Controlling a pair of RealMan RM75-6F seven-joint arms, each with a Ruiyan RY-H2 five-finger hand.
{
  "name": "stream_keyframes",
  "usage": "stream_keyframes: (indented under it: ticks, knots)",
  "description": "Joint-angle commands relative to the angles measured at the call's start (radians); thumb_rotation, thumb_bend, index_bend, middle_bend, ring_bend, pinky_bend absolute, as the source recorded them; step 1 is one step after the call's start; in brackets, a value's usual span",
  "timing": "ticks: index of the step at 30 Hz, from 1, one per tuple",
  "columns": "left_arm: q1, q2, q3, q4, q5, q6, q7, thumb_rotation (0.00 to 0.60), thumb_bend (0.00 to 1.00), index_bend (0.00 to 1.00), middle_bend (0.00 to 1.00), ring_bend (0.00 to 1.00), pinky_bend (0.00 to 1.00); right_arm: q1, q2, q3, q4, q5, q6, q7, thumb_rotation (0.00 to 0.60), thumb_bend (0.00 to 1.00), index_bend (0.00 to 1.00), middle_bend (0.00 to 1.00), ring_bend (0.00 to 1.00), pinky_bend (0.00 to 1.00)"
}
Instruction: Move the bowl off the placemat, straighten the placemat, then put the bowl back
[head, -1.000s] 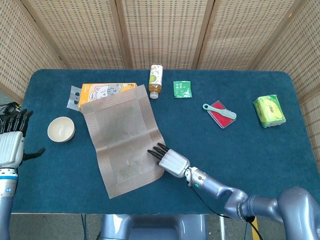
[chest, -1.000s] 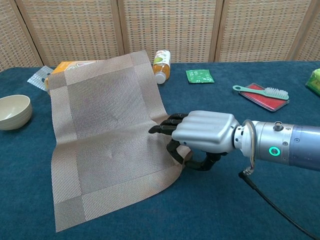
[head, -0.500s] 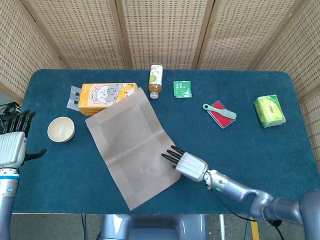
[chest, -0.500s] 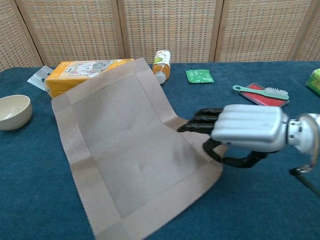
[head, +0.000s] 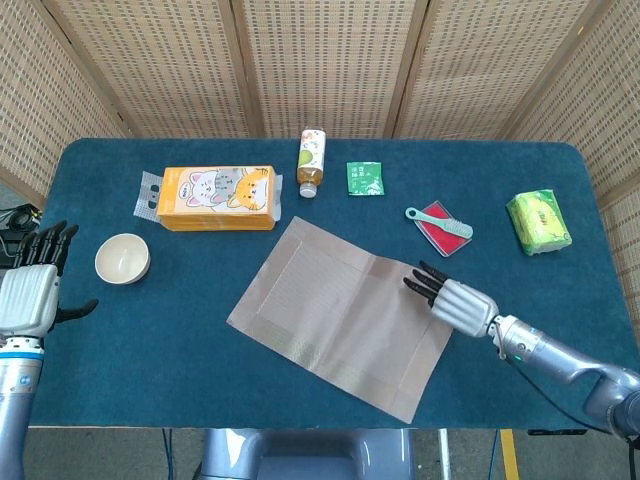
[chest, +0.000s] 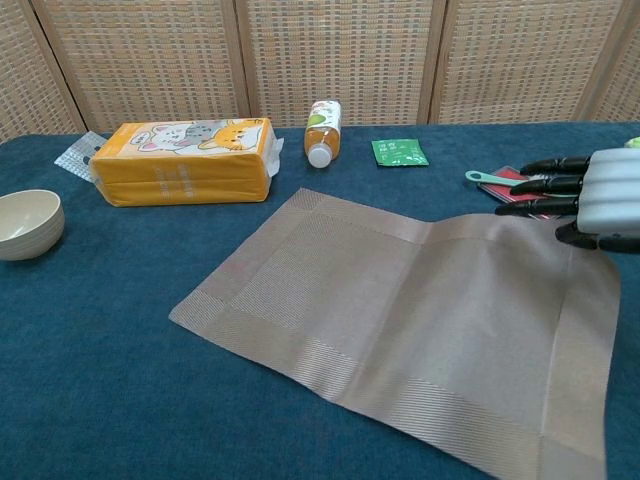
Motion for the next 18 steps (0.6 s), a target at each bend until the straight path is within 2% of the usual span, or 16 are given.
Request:
stream_keyframes:
  ticks: [1,5,7,8,9,11,12,13,18]
  knots:
    - [-0.001,-0.001,0.0,0.0,-0.003,-0.001,0.002,0.6,0.0,0.0,0.0,0.0,0.0,0.066,-0.047,0.011,0.182,-0.071,-0.008,-0.047,0.6,0.64,0.67,0.0,0.0,0.0]
    - [-0.002,-0.002,-0.003,0.004,-0.011,-0.003,0.002,0.6,0.0,0.0,0.0,0.0,0.0,0.114,-0.105,0.02,0.29,-0.104,-0.01,-0.05,0.6,0.59,0.65,0.0,0.0,0.0]
    - [-0.003,-0.002,-0.005,0.007,-0.016,-0.006,0.002,0.6,0.0,0.0,0.0,0.0,0.0,0.138,-0.144,0.022,0.353,-0.123,-0.004,-0.063,0.6,0.47,0.61,0.0,0.0,0.0]
    - [-0.004,-0.002,-0.005,0.008,-0.018,-0.008,0.001,0.6,0.0,0.0,0.0,0.0,0.0,0.147,-0.159,0.024,0.375,-0.129,0.001,-0.069,0.6,0.34,0.51,0.0,0.0,0.0]
    - [-0.005,-0.001,-0.006,0.009,-0.021,-0.011,0.001,0.6,0.0,0.0,0.0,0.0,0.0,0.156,-0.18,0.03,0.406,-0.133,0.011,-0.075,0.6,0.18,0.35,0.0,0.0,0.0]
    - [-0.006,0.0,-0.008,0.01,-0.026,-0.014,-0.002,0.6,0.0,0.0,0.0,0.0,0.0,0.163,-0.207,0.051,0.446,-0.117,0.017,-0.086,0.6,0.03,0.08,0.0,0.0,0.0]
    - [-0.006,0.0,-0.008,0.01,-0.027,-0.016,-0.003,0.6,0.0,0.0,0.0,0.0,0.0,0.161,-0.218,0.063,0.461,-0.104,0.017,-0.093,0.6,0.0,0.02,0.0,0.0,0.0]
    - [-0.007,0.002,-0.008,0.011,-0.028,-0.019,-0.005,0.6,0.0,0.0,0.0,0.0,0.0,0.157,-0.232,0.085,0.478,-0.082,0.027,-0.106,0.6,0.0,0.0,0.0,0.0,0.0]
    - [-0.009,0.004,-0.007,0.016,-0.022,-0.025,-0.013,0.6,0.0,0.0,0.0,0.0,0.0,0.115,-0.235,0.163,0.485,0.015,0.098,-0.081,0.6,0.0,0.0,0.0,0.0,0.0]
